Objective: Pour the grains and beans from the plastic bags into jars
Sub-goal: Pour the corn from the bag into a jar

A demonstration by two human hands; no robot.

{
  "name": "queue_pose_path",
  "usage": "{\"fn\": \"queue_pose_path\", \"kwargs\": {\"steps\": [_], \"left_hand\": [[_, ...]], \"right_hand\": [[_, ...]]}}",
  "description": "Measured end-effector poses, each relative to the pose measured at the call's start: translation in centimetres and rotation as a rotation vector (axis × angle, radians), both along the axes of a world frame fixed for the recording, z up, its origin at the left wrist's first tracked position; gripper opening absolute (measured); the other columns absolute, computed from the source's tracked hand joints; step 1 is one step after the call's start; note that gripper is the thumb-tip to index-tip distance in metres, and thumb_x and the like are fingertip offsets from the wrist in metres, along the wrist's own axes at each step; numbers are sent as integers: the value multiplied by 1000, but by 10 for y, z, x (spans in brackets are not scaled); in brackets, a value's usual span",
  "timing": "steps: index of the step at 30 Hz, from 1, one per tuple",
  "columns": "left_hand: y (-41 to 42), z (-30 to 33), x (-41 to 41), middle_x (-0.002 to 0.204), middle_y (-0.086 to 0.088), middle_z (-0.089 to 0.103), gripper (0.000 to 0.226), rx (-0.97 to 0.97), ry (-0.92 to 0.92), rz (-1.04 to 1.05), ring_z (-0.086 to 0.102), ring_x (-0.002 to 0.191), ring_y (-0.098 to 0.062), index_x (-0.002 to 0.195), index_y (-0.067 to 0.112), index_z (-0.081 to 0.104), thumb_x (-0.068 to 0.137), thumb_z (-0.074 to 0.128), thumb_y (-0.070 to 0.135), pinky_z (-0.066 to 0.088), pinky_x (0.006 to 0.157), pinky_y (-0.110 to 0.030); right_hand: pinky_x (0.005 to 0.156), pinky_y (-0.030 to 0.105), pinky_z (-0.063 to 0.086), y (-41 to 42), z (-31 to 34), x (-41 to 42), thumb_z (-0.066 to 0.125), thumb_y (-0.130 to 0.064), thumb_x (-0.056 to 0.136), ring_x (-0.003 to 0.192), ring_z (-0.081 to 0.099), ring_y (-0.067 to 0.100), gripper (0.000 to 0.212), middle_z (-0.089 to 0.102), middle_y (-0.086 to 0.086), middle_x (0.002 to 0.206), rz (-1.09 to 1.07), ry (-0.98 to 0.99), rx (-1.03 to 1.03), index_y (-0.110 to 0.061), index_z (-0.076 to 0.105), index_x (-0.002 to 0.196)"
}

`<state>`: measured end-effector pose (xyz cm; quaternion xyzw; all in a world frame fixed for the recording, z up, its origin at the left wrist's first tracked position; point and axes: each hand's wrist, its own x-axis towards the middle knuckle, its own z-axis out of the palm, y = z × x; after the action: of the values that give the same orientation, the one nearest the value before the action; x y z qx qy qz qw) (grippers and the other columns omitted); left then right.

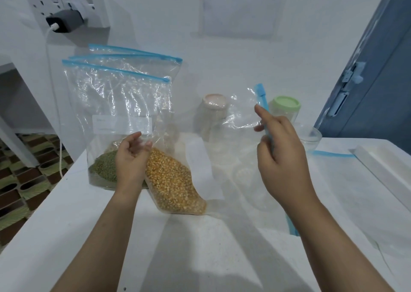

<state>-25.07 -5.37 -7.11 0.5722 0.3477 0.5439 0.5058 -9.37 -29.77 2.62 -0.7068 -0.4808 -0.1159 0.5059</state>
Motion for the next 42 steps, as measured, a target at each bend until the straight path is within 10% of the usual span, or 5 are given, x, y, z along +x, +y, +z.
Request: {"fn": "queue_pose_path", "kwargs": {"steps": [18,42], "left_hand": [[19,80,22,94,10,60,30,113,-217,12,56,86,-1,117,20,62,91,70,8,48,81,-12],[48,163,87,93,8,62,32,283,-195,12,58,82,3,122,8,63,91,67,2,47,88,-14]], "right_hand": [[86,1,35,21,75,3,47,7,96,94,47,-15,49,49,-2,106,-84,-269,188,-9,51,142],[81,4,38,44,84,90,49,-4,102,87,49,-12,43,49,1,106,-129,-151,345,-8,49,145]]}}
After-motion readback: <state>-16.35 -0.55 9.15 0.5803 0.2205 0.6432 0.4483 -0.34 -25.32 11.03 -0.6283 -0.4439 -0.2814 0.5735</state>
